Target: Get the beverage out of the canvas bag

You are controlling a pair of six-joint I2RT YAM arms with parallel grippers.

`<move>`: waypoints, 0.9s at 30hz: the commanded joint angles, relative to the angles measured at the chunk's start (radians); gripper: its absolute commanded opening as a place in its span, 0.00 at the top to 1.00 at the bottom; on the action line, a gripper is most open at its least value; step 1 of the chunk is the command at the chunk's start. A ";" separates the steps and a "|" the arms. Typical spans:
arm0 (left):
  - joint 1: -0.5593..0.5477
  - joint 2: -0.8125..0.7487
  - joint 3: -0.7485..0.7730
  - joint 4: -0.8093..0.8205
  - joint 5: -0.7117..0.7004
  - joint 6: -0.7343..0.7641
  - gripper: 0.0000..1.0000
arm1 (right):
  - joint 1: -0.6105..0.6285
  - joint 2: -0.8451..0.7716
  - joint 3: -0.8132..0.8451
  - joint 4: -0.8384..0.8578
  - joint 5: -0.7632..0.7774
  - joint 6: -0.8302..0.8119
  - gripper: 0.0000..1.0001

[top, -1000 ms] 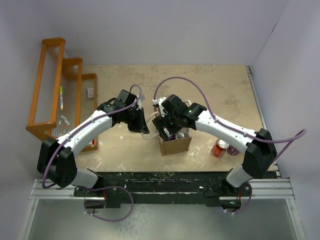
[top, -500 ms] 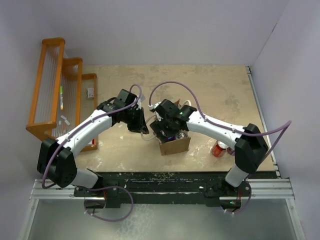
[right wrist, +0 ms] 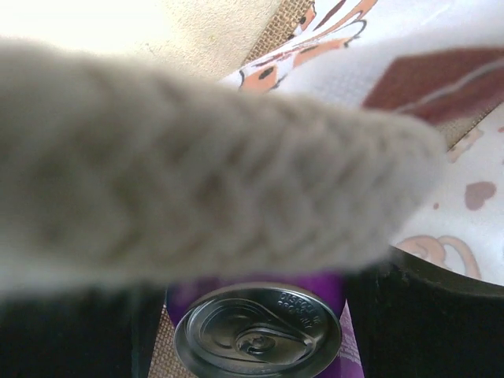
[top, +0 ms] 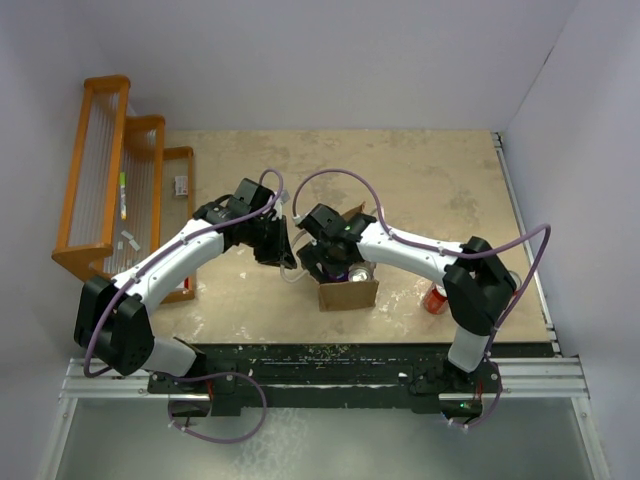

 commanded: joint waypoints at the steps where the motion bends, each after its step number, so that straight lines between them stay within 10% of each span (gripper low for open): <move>1: 0.002 -0.005 0.043 0.016 -0.003 0.026 1.00 | 0.019 -0.010 0.039 0.015 0.050 0.016 0.18; 27: 0.002 0.035 0.062 0.035 0.012 0.030 1.00 | 0.018 -0.215 0.081 0.018 0.086 0.056 0.99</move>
